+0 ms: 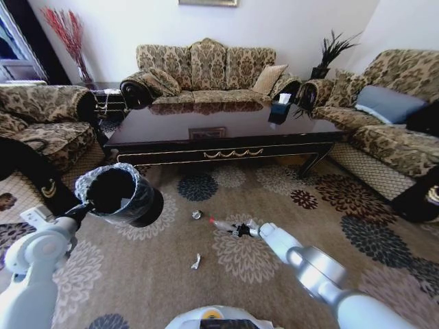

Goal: Move to the front of the table and pick up the trash from the floor, then place it into the trash bin.

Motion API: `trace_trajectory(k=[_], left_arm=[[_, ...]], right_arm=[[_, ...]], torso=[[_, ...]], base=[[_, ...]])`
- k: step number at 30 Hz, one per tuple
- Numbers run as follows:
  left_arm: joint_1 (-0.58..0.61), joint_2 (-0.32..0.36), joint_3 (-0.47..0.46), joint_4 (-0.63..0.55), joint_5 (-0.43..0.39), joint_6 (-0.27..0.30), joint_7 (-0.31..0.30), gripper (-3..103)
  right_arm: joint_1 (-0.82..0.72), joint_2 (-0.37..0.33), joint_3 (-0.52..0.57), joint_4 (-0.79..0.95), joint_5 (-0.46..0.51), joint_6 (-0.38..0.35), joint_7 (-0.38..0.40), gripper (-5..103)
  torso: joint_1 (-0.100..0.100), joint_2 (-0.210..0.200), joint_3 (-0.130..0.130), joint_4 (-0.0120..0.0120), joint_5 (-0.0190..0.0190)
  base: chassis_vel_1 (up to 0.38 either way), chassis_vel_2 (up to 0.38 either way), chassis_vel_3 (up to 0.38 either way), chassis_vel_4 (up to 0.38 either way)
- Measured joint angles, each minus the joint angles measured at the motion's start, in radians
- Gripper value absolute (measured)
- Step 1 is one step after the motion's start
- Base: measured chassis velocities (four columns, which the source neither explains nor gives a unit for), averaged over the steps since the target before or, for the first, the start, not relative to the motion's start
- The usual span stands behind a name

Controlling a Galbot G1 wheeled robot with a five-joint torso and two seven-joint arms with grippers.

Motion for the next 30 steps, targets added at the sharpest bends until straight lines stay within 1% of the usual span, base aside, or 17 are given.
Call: trace_trajectory(k=[1,2,3,4,6,7,8,10,11,12,14,15,19,20,23,25,30], left_arm=[[0.0,0.0,0.012,0.003,0.002,-0.003,0.004,3],[0.003,0.0,0.029,0.008,0.007,-0.008,0.01,3],[0.009,0.0,0.057,0.015,0.016,-0.015,0.018,3],[0.009,0.0,0.057,0.015,0.016,-0.015,0.018,3],[0.013,0.004,0.091,0.026,0.024,-0.018,0.031,3],[0.013,0.004,0.091,0.026,0.024,-0.018,0.031,3],[0.008,0.014,0.113,0.032,0.024,-0.018,0.029,3],[-0.011,0.029,0.137,0.036,-0.004,-0.013,0.02,3],[-0.026,0.044,0.154,0.038,-0.025,-0.006,0.015,3],[-0.026,0.044,0.154,0.038,-0.025,-0.006,0.015,3],[-0.045,0.067,0.187,0.041,-0.039,0.004,0.012,3],[-0.045,0.067,0.187,0.041,-0.039,0.004,0.012,3],[-0.066,0.086,0.257,0.049,-0.051,0.015,0.01,3],[-0.066,0.086,0.257,0.049,-0.051,0.015,0.01,3],[-0.088,0.088,0.315,0.05,-0.051,0.016,0.01,3],[-0.095,0.092,0.341,0.05,-0.05,0.016,0.01,3],[-0.136,0.13,0.455,0.043,-0.048,0.016,0.015,3]], right_arm=[[-0.003,-0.04,-0.012,0.049,0.035,-0.006,0.006,25],[-0.005,-0.092,-0.025,0.107,0.081,-0.016,0.026,25],[-0.009,-0.153,-0.04,0.193,0.149,-0.028,0.064,25],[-0.009,-0.153,-0.04,0.193,0.149,-0.028,0.064,25],[-0.011,-0.219,-0.057,0.317,0.257,-0.049,0.131,25],[-0.011,-0.219,-0.057,0.317,0.257,-0.049,0.131,25],[-0.011,-0.266,-0.06,0.438,0.353,-0.063,0.197,25],[-0.013,-0.31,-0.043,0.567,0.436,-0.069,0.274,25],[-0.022,-0.34,-0.02,0.665,0.478,-0.071,0.342,25],[-0.022,-0.34,-0.02,0.665,0.478,-0.071,0.342,25],[-0.041,-0.389,0.02,0.82,0.543,-0.079,0.432,25],[-0.041,-0.389,0.02,0.82,0.543,-0.079,0.432,25],[-0.054,-0.475,0.058,1.024,0.635,-0.095,0.553,25],[-0.054,-0.475,0.058,1.024,0.635,-0.095,0.553,25],[-0.02,-0.517,0.048,1.126,0.652,-0.101,0.611,25],[0.006,-0.533,0.034,1.164,0.655,-0.105,0.62,25],[0.155,-0.573,-0.047,1.288,0.683,-0.124,0.654,25]], torso=[[0.0,0.0,0.0,0.0003,0.0001],[0.0,0.0,0.0,-0.0002,-0.0005],[0.0,0.0,0.0,-0.0015,-0.0013],[0.0,0.0,0.0,-0.0015,-0.0013],[0.0,0.0,0.0,-0.0016,-0.0006],[0.0,0.0,0.0,-0.0016,-0.0006],[0.0,0.0,0.0,-0.0012,-0.0008],[0.0,0.0,0.0,-0.0001,-0.0007],[0.0,0.0,0.0,0.0,-0.0006],[0.0,0.0,0.0,0.0,-0.0006],[0.0,0.0,0.0,0.0,-0.0005],[0.0,0.0,0.0,0.0,-0.0005],[0.0,0.0,0.0,-0.0008,-0.0006],[0.0,0.0,0.0,-0.0008,-0.0006],[0.0,0.0,0.0,-0.0005,-0.0007],[0.0,0.0,0.0,-0.0005,-0.0007],[0.0,0.0,0.0,-0.0005,-0.0009]], base=[[0.0,0.0,0.0,0.0],[0.0,0.0,0.0,0.0],[0.0,0.0,0.0,0.0],[0.0,0.0,0.0,0.0],[0.0,0.0,0.0,0.0],[0.0,0.0,0.0,0.0],[0.0,0.0,0.0,0.0],[0.0,0.0,0.0,0.0],[0.0,0.0,0.0,0.0],[0.0,0.0,0.0,0.0],[0.0,0.0,0.0,0.0],[0.0,0.0,0.0,0.0],[0.0,0.0,0.0,0.0],[0.0,0.0,0.0,0.0],[0.0,0.0,0.0,0.0],[0.0,0.0,0.0,0.0],[0.0,0.0,0.0,0.0]])
